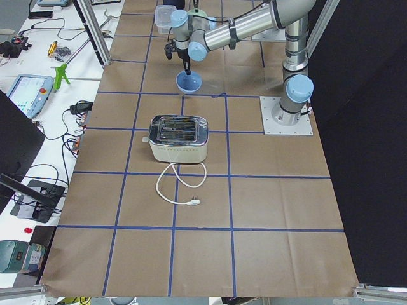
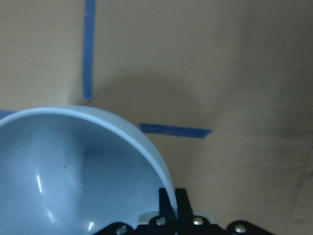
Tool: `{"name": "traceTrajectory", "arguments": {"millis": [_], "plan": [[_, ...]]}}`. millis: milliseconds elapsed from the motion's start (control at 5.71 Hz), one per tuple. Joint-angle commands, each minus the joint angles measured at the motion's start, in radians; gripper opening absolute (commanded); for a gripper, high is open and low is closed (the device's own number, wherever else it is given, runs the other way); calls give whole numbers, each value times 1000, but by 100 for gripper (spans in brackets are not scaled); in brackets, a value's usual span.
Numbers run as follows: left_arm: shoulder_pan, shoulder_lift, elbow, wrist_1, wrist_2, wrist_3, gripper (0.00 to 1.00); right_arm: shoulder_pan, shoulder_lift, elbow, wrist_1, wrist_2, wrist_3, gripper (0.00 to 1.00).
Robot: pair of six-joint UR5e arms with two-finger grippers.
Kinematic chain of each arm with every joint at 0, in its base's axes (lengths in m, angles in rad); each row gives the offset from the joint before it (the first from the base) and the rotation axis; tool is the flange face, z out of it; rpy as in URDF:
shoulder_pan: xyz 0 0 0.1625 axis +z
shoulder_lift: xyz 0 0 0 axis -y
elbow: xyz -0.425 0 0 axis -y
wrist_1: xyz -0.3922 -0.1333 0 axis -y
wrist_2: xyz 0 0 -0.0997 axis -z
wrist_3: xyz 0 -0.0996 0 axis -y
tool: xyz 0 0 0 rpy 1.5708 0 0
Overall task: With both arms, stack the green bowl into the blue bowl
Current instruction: 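Lift the blue bowl with the left gripper while the right lifts the green bowl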
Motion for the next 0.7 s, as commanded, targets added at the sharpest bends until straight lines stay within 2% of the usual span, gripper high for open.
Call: {"name": "traceTrajectory", "arguments": {"millis": [0, 175, 525], "plan": [[-154, -157, 217, -12, 0, -78, 1, 1, -22, -267, 373, 4, 25, 7], [-187, -159, 230, -13, 0, -92, 1, 13, -34, -343, 483, -1, 24, 7], [-205, -188, 217, -10, -5, -95, 3, 64, -54, -370, 515, -10, 43, 7]]}}
